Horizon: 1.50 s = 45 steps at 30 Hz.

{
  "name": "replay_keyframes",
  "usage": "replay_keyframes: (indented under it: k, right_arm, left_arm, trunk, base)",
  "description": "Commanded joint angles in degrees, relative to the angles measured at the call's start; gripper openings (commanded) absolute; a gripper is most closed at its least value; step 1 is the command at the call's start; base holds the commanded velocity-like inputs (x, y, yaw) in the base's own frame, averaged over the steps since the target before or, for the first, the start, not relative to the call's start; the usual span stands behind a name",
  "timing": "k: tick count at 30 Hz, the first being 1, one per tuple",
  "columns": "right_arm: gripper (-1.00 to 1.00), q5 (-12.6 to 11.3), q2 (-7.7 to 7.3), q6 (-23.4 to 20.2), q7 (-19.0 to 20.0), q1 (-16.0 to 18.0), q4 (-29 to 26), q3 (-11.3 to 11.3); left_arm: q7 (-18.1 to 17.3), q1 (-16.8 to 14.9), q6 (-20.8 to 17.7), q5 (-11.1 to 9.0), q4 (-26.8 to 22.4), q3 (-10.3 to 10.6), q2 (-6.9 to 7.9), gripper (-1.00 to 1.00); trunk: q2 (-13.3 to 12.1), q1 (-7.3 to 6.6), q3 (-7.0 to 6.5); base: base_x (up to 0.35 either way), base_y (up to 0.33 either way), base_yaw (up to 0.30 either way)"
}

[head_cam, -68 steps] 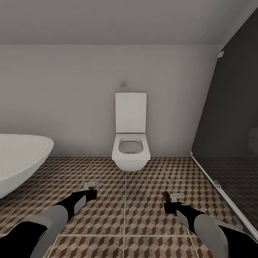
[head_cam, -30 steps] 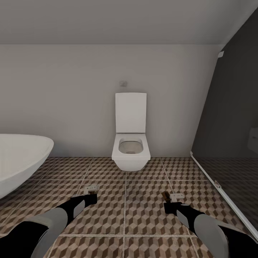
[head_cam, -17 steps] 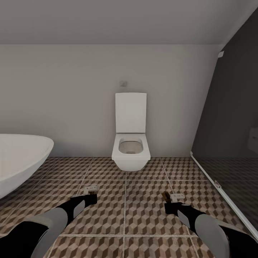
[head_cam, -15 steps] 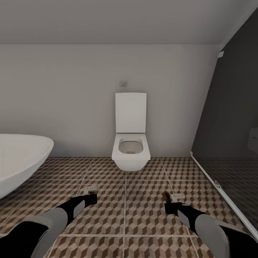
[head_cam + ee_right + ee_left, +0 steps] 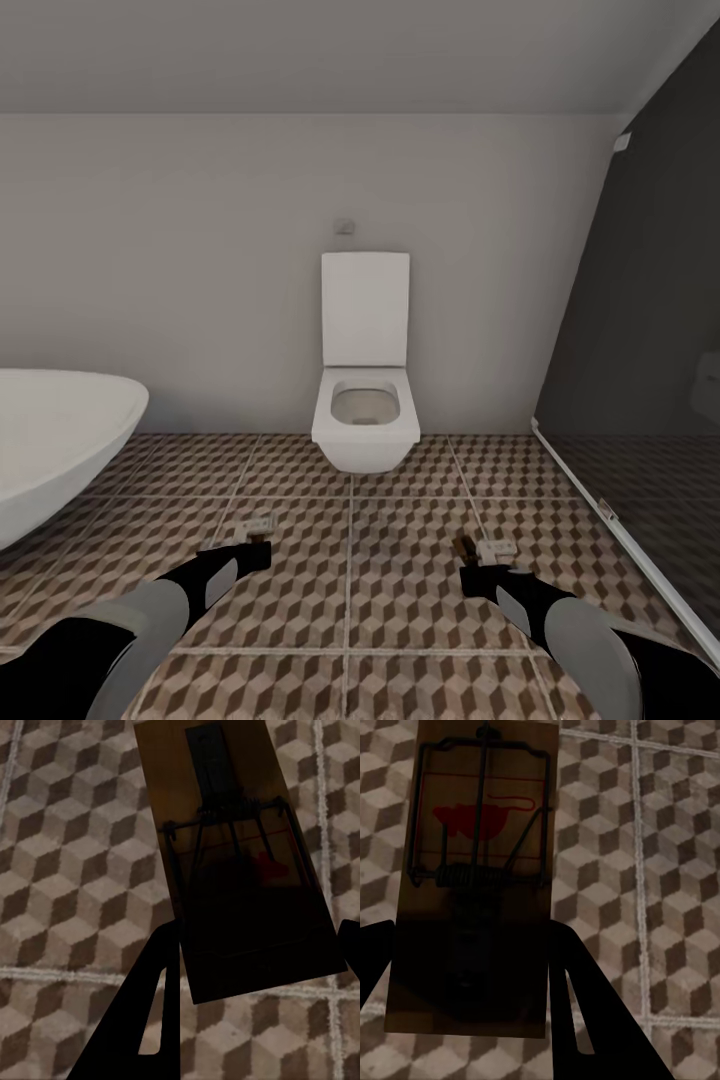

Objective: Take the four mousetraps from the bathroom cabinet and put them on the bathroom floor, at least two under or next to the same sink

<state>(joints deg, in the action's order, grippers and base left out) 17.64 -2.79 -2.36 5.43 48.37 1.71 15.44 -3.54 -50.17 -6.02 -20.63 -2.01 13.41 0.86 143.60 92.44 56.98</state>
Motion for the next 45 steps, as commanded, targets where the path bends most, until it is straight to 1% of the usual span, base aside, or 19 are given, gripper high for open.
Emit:
replay_keyframes:
  k: [1,45]
  right_arm:
    - [-1.00,0.46,-0.03,-0.10,0.11,0.06,0.07,0.48]
    - [-1.00,0.39,-0.20,-0.10,-0.07,0.06,0.04,0.56]
  left_arm:
    - [-0.15,-0.01,-0.31,-0.42,-0.09,0.47,0.04,-1.00]
    - [-0.15,-0.01,-0.22,-0.21,-0.10,0.39,-0.06,-1.00]
  trunk:
    - [0.03,-0.01,0.15]
    - [0.03,-0.01,4.34]
  base:
    - [0.000,0.000,0.000]
    - [0.000,0.000,0.000]
